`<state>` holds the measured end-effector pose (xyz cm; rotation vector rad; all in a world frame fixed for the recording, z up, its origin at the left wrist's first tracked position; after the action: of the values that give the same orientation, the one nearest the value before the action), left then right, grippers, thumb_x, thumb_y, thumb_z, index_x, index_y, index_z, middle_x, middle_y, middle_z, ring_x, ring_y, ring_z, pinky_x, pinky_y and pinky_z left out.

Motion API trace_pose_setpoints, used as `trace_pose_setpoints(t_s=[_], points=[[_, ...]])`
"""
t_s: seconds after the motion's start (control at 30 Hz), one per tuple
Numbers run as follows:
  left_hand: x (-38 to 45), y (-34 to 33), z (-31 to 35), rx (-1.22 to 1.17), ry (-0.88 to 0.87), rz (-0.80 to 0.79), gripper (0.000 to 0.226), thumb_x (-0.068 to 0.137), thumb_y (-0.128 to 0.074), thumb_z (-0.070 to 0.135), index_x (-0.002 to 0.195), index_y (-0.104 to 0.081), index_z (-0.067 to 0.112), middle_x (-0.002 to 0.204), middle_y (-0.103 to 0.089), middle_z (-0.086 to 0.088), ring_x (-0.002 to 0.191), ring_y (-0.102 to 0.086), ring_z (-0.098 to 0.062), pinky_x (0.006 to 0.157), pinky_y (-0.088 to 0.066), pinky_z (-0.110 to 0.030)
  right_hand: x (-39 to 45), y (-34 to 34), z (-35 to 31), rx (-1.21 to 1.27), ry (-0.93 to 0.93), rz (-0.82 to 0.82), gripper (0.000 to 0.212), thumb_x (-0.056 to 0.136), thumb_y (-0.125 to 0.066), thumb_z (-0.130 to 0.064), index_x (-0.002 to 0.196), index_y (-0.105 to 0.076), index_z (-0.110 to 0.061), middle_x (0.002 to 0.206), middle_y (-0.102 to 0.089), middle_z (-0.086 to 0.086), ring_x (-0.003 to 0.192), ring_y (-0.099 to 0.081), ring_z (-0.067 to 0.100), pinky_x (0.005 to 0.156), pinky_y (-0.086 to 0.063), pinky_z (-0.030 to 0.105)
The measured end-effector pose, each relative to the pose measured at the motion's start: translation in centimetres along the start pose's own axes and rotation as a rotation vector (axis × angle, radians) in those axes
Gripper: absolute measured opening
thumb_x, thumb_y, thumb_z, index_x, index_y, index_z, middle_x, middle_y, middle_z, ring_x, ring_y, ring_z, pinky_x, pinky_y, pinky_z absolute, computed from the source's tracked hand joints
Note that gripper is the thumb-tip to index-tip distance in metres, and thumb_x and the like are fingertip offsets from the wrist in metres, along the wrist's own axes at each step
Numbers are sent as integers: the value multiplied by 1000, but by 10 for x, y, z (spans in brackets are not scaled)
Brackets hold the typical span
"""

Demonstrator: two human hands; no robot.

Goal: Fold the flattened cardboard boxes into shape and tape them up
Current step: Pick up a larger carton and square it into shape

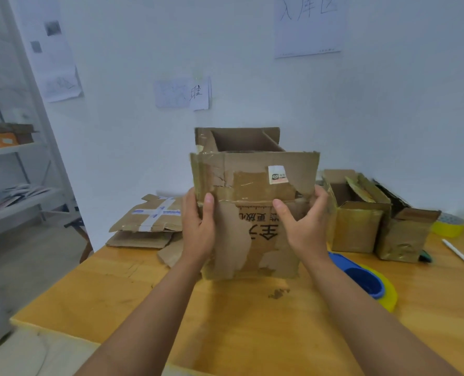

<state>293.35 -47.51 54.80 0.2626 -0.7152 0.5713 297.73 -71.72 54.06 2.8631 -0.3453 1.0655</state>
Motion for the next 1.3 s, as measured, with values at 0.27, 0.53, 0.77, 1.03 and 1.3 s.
trace_pose_setpoints(t_s=[0.27,0.53,0.77,1.03,1.3], points=[[1,-15,-23,-34,27,-27,30,101,-37,53,106,-54,29,101,-55,2,96,-54,-17,84,-49,-40,-5,2,24,-31,-50,-45,74,93,-70,-33,149,-22,-32,113,-44,-53,108,-51,-21,80,-46,3],[14,-32,-37,-73,55,-58,26,102,-36,51,103,-55,32,96,-60,10,92,-58,-10,80,-50,-31,16,-6,37,-136,-82,-39,81,93,-65,-46,155,-19,-23,130,-45,-14,117,-46,-1,95,-41,19],[20,-38,-52,-79,142,-55,29,102,-32,56,91,-54,41,86,-57,24,83,-55,1,74,-44,-25,21,-5,47,-174,-72,-3,73,87,-61,-61,146,-25,-37,133,-49,-9,120,-52,10,98,-53,38],[28,-37,-56,-96,181,-36,35,105,-35,50,82,-54,31,73,-52,19,70,-49,2,67,-42,-19,28,0,48,-196,-43,19,69,81,-60,-69,137,-28,-44,116,-43,-36,114,-51,5,96,-52,34],[26,-43,-59,-101,216,-186,26,102,-32,57,108,-57,53,109,-61,24,109,-54,3,96,-44,-32,31,1,63,-95,-143,-34,78,87,-70,-49,148,-23,-37,125,-44,-32,118,-46,-17,103,-51,42]])
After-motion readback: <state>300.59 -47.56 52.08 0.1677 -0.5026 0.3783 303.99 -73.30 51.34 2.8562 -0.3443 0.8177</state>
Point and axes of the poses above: each hand's wrist, its own x-axis towards the middle knuckle, its own y-axis out of the back of the hand, z = x × y, the point moved 7 cm from there along x, towards the middle knuckle
